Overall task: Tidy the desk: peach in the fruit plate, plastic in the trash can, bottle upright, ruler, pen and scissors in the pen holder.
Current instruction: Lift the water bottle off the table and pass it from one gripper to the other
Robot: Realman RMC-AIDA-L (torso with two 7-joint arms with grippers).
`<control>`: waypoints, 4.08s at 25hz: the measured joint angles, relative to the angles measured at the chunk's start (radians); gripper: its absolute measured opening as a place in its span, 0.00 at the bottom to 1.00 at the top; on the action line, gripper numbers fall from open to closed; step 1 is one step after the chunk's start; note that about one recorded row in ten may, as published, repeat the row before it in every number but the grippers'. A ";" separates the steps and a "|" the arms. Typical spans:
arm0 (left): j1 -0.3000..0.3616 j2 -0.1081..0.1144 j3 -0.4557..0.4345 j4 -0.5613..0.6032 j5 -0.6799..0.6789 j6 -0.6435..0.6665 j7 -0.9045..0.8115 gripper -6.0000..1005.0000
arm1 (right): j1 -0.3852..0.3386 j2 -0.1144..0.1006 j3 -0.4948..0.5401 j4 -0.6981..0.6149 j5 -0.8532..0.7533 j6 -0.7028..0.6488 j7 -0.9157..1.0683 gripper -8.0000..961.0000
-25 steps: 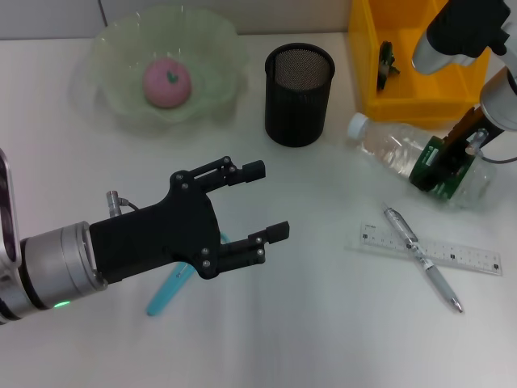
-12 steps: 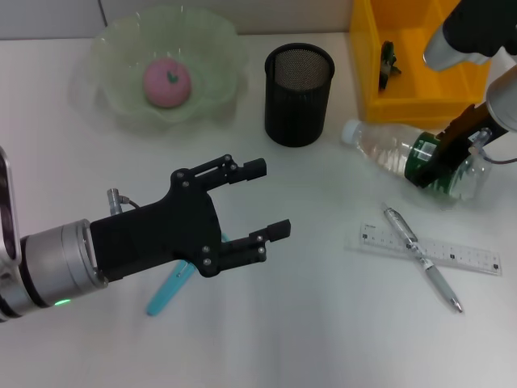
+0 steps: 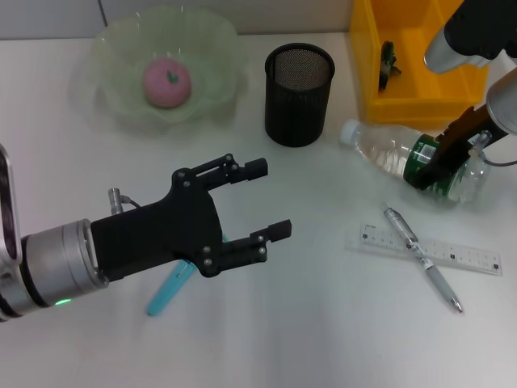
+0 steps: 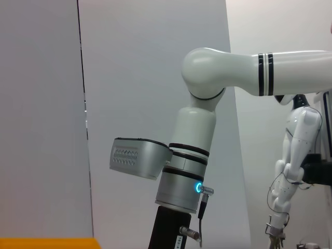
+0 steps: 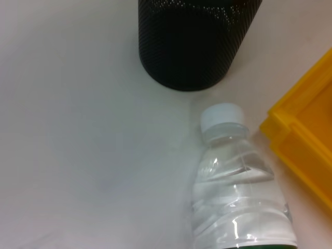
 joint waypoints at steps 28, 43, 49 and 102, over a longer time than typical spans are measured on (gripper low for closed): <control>0.004 0.000 -0.004 0.000 0.000 0.000 0.000 0.73 | -0.143 0.000 -0.023 -0.220 0.183 -0.027 -0.045 0.80; -0.005 0.001 -0.004 0.000 -0.041 -0.005 -0.011 0.73 | -0.352 0.000 -0.015 -0.431 0.491 -0.099 -0.195 0.80; -0.007 0.000 -0.001 -0.002 -0.077 -0.009 -0.026 0.73 | -0.423 -0.001 0.024 -0.433 0.662 -0.096 -0.319 0.80; -0.058 0.005 0.000 -0.003 -0.196 0.032 -0.342 0.73 | -0.501 0.001 0.066 -0.025 1.257 -0.243 -0.996 0.80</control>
